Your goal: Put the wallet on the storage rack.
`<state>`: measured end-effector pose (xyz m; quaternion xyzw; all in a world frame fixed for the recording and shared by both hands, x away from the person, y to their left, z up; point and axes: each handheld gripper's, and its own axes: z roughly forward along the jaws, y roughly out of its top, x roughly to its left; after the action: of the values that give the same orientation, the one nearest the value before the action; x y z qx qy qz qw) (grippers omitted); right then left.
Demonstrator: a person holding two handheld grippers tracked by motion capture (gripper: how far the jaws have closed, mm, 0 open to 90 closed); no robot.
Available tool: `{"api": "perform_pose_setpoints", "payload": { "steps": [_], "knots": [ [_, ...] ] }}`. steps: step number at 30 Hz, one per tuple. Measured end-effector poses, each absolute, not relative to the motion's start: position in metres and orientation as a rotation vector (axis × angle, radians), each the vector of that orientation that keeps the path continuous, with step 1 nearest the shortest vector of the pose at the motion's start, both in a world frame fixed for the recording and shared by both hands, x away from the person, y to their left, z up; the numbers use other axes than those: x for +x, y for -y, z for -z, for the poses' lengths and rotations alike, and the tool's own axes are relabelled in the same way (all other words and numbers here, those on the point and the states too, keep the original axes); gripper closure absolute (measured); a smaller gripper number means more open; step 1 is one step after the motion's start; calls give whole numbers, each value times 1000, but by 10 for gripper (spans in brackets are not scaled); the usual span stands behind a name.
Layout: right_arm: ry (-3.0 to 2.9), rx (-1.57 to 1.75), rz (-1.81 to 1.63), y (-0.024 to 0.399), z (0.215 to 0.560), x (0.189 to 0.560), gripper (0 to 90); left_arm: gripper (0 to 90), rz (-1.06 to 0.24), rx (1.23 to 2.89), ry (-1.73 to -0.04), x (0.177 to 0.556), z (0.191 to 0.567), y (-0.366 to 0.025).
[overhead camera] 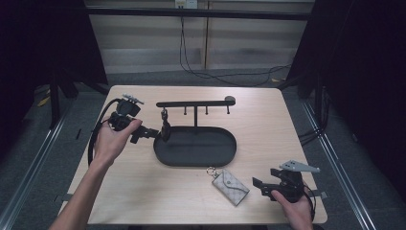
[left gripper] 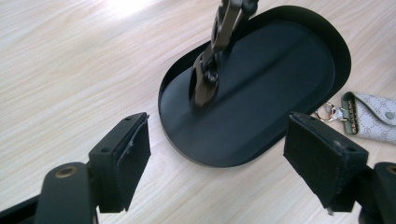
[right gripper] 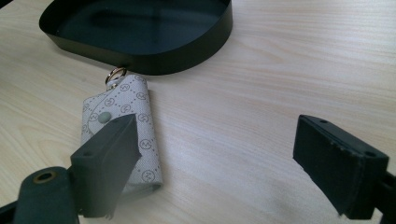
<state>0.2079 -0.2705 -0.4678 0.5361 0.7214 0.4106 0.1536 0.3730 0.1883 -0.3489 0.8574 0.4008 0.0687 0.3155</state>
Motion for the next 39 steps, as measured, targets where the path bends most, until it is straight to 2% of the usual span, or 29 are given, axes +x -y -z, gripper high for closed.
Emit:
{"api": "perform_pose_setpoints", "payload": {
  "steps": [8,12,14,19,22,25,27,33,39],
  "knots": [
    [-2049,1540,-1175,273,467,206,141,237,-193,2199,-1007,349,366,-202],
    [-2047,1540,-1184,273,467,207,137,242,-204,2070,-1029,335,370,-213],
    [-2047,1546,-1187,274,467,207,138,202,-222,2040,-1034,329,375,-218],
    [-2046,1542,-1191,274,467,207,138,187,-202,2073,-1023,315,390,-228],
    [-2040,1551,-1171,274,467,207,151,209,-188,2077,-1008,304,398,-236],
    [-2044,1554,-1171,273,467,207,161,209,-164,2040,-997,292,408,-246],
    [-2049,1557,-1169,273,467,207,178,213,-98,1979,-980,280,420,-254],
    [-2071,1553,-1172,273,467,210,191,221,-127,1951,-980,261,430,-260],
    [-2067,1554,-1208,275,464,210,208,221,-111,1998,-988,258,452,-261]
  ]
}}
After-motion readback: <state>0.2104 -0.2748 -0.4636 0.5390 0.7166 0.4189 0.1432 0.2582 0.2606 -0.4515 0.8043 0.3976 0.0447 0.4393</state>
